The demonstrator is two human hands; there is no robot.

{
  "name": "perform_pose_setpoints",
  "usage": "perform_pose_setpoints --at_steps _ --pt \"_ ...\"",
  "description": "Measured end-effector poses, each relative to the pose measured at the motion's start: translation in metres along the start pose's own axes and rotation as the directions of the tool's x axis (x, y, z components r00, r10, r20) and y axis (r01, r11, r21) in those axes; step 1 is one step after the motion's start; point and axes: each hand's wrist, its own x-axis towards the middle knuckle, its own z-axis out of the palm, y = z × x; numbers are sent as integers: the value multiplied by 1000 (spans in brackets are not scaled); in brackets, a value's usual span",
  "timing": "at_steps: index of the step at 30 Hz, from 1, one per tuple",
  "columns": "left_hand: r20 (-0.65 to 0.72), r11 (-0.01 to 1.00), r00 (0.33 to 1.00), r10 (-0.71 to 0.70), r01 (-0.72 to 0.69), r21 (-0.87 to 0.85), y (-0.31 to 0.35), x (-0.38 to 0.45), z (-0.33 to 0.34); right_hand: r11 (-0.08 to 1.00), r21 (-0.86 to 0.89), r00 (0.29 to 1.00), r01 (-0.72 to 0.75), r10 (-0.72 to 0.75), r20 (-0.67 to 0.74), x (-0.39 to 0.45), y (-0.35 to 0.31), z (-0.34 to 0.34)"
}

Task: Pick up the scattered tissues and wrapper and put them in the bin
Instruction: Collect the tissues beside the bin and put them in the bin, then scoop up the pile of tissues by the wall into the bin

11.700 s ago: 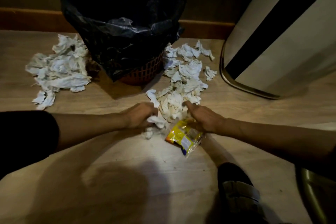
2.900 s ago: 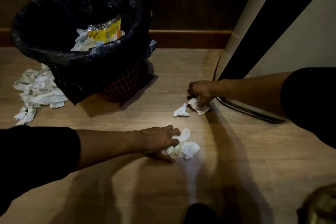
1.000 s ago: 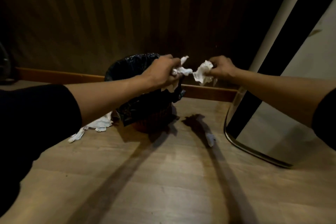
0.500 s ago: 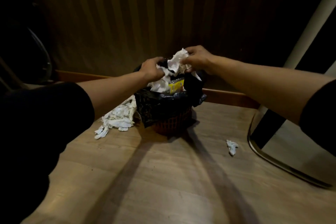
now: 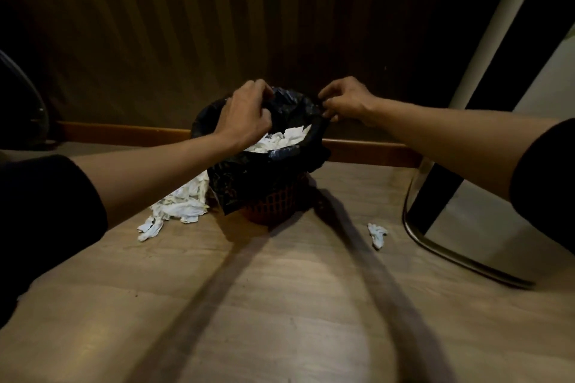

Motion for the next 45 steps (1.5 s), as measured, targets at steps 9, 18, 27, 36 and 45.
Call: perform_pose_setpoints --at_steps 9,18,27,36,45 --pt "339 899 851 400 -437 35 49 -66 50 845 -495 921 -201 336 199 -35 134 7" --pt "759 918 636 138 -369 143 8 -117 95 584 -802 684 121 537 494 -70 243 48" --pt "875 920 482 -46 -321 225 -58 -154 66 534 -761 568 368 519 639 -71 250 80" --pt "912 857 280 -300 -341 386 -152 -192 6 578 -565 482 588 310 819 -80 125 178" --pt "795 805 372 -479 -176 567 -260 -207 -42 489 -557 543 671 187 819 -84 2 312"
